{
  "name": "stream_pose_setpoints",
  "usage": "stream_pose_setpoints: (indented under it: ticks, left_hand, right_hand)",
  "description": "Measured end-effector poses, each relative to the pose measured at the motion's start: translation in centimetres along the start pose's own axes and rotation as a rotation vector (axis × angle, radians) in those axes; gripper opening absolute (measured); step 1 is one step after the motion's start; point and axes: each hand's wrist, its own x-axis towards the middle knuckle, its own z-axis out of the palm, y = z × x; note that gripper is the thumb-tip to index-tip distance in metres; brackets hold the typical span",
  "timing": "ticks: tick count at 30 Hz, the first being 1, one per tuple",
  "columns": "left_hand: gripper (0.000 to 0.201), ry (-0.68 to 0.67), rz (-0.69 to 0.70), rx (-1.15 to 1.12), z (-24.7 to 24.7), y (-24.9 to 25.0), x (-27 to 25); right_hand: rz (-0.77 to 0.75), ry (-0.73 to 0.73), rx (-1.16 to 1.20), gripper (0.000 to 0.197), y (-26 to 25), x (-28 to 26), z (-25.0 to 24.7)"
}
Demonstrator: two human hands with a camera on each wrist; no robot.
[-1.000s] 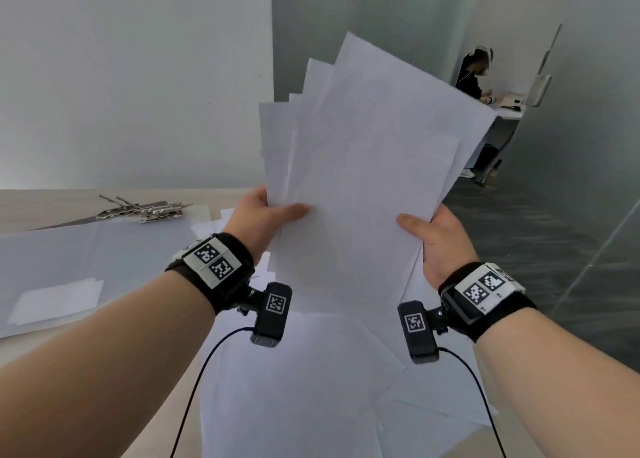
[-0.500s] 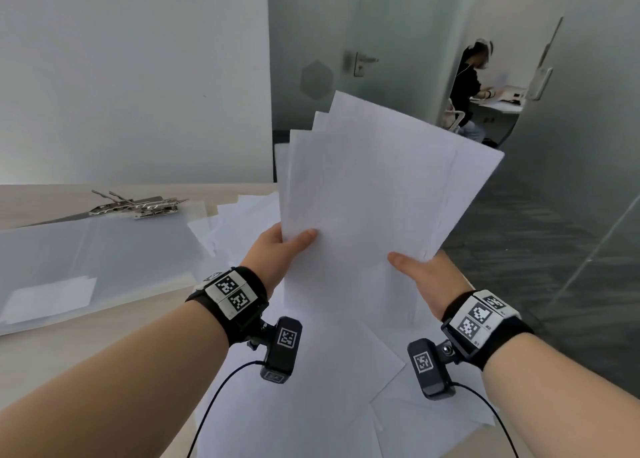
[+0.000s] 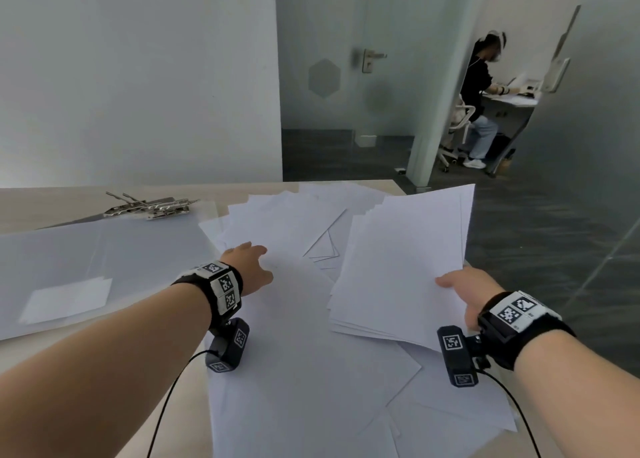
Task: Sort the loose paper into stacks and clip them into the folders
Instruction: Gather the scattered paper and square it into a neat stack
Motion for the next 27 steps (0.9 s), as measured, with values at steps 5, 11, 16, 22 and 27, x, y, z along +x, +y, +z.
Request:
stream_pose_setpoints:
  ticks: [5, 11, 16, 22, 27]
  left_hand:
    - [0.074, -0.003, -0.073, 0.042, -1.0, 0.0, 2.8]
    - [0.077, 0.023, -0.202, 0.026, -2.4, -0.5, 6.1]
    - [0.088, -0.081, -0.257, 0.039, -2.2, -0.9, 8.0]
    - [0.084, -0.148, -0.167, 0.055, -1.1, -0.4, 8.0]
    - [0.086, -0.16, -0.106, 0.057, -0.8, -0.2, 7.6]
  right_hand:
    - [-0.009, -0.011, -0.065, 0.048, -0.8, 0.5, 1.6]
    - [-0.013, 0.041, -0.082, 0.051, -2.1, 2.2, 1.6]
    - [0.069, 0.052, -0.207, 0.053, -3.1, 3.7, 3.1]
    - [0.089, 0.056, -0.335, 0.049, -3.3, 4.7, 4.2]
    - [0.091, 0.074, -0.425, 0.05, -3.4, 4.5, 3.5]
